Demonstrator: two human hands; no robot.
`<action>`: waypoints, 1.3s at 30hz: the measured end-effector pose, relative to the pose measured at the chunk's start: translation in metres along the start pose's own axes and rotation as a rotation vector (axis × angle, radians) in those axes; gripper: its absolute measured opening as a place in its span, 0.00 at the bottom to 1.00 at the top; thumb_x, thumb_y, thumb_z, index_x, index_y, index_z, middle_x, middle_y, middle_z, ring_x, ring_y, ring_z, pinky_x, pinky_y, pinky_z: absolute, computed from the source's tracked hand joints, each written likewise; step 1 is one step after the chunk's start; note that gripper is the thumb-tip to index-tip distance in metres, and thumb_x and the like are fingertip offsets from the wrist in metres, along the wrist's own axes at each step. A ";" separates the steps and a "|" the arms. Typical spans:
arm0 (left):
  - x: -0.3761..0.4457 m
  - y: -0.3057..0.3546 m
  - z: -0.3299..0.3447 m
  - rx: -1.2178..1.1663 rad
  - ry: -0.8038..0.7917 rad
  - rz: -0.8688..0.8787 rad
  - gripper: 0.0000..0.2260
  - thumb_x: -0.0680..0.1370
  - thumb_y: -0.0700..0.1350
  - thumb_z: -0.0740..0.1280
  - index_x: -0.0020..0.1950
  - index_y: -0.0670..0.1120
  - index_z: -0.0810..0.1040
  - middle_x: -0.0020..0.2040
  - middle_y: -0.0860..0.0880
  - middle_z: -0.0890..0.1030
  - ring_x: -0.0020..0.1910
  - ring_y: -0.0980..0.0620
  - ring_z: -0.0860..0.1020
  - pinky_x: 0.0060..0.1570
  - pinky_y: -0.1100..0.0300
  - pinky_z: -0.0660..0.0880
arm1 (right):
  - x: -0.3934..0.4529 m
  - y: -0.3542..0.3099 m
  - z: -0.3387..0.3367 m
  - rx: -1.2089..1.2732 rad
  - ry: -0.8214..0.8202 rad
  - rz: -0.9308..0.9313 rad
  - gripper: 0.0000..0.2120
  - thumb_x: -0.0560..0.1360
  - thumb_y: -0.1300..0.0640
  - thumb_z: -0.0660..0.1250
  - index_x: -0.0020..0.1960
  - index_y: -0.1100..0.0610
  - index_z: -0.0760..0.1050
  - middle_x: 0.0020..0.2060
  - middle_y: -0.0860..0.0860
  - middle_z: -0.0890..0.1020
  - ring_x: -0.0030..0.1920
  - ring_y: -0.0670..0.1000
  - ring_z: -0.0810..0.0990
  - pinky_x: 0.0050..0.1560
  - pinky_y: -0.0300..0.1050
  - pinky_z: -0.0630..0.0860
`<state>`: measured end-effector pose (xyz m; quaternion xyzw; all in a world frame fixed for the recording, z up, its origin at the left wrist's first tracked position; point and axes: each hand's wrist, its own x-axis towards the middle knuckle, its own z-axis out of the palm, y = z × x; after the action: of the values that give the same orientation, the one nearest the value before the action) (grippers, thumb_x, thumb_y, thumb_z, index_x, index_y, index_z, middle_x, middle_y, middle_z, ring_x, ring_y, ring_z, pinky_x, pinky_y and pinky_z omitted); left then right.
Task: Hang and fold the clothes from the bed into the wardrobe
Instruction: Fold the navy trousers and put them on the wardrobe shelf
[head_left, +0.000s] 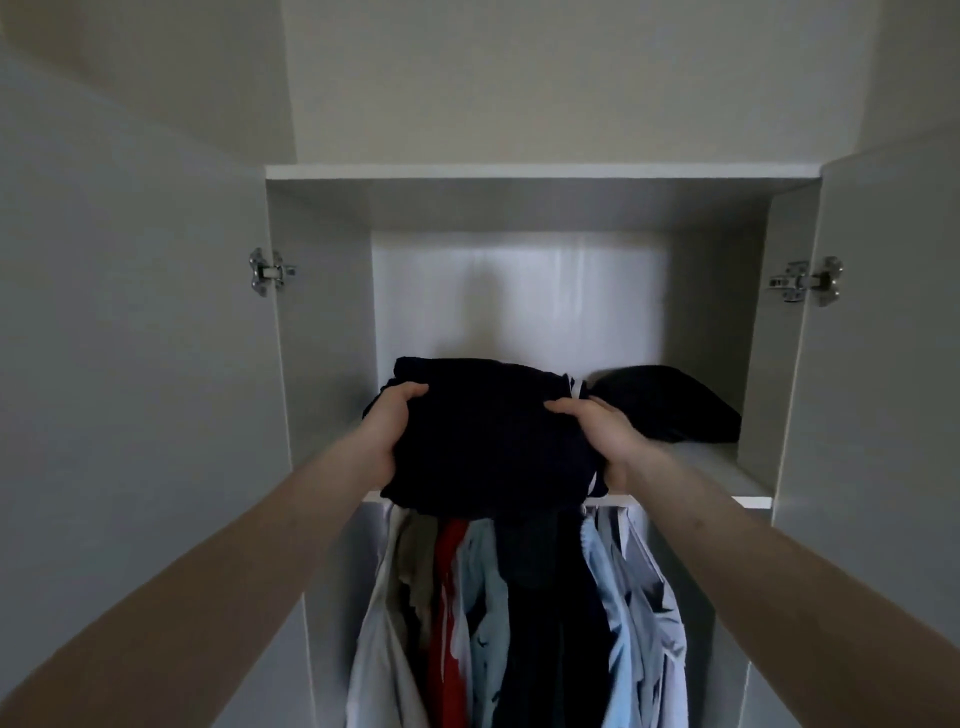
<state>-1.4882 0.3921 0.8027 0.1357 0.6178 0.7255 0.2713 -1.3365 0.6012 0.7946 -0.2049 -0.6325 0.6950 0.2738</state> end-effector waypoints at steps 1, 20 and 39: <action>0.019 0.004 0.000 0.009 0.012 -0.007 0.20 0.77 0.57 0.68 0.61 0.44 0.83 0.51 0.40 0.87 0.54 0.37 0.84 0.53 0.45 0.81 | 0.022 0.001 0.003 -0.005 -0.015 0.012 0.30 0.71 0.54 0.78 0.71 0.55 0.73 0.55 0.59 0.86 0.52 0.61 0.87 0.56 0.61 0.83; 0.243 -0.015 -0.075 0.230 0.142 -0.171 0.20 0.76 0.59 0.67 0.54 0.44 0.84 0.41 0.43 0.87 0.36 0.43 0.86 0.39 0.56 0.79 | 0.239 0.096 0.087 -0.003 -0.076 0.277 0.24 0.74 0.55 0.75 0.67 0.61 0.74 0.52 0.63 0.85 0.47 0.62 0.87 0.45 0.54 0.85; 0.206 -0.085 -0.094 1.458 0.134 0.386 0.35 0.79 0.73 0.49 0.83 0.61 0.51 0.84 0.56 0.50 0.83 0.51 0.46 0.81 0.44 0.45 | 0.221 0.141 0.118 -0.453 -0.012 -0.285 0.30 0.82 0.39 0.63 0.81 0.45 0.62 0.81 0.46 0.54 0.79 0.53 0.62 0.79 0.52 0.62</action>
<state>-1.6873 0.4384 0.6728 0.3421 0.9215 0.1747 -0.0570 -1.5977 0.6450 0.6823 -0.1656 -0.7959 0.4914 0.3125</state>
